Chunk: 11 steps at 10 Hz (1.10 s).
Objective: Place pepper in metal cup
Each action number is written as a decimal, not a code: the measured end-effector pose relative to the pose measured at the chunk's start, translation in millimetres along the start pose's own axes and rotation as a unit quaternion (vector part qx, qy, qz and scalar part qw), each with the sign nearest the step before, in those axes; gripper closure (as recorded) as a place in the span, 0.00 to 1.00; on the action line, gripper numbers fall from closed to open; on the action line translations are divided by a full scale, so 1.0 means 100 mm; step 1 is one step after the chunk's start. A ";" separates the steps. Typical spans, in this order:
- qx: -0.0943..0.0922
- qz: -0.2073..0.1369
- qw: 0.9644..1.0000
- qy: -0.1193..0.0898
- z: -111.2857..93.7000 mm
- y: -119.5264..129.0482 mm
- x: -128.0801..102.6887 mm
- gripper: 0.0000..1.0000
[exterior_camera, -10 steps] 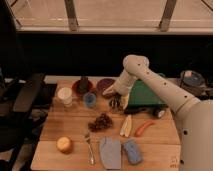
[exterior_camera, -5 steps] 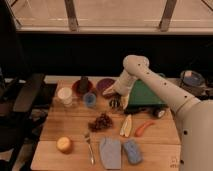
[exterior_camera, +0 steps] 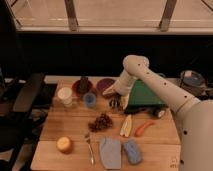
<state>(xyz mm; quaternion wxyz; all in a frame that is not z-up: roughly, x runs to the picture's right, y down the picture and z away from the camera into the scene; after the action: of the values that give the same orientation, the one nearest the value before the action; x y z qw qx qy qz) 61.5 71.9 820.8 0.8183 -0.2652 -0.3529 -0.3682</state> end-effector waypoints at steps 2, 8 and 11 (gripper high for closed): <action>0.000 0.000 1.000 0.000 0.00 0.00 0.00 0.20; -0.009 -0.016 1.000 -0.003 -0.09 0.17 0.00 0.20; -0.023 -0.020 1.000 -0.007 -0.21 0.69 0.01 0.20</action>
<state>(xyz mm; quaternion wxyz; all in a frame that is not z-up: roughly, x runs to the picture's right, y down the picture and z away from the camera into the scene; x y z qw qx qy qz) 124.3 97.0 796.4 0.8021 -0.2794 -0.3553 -0.3903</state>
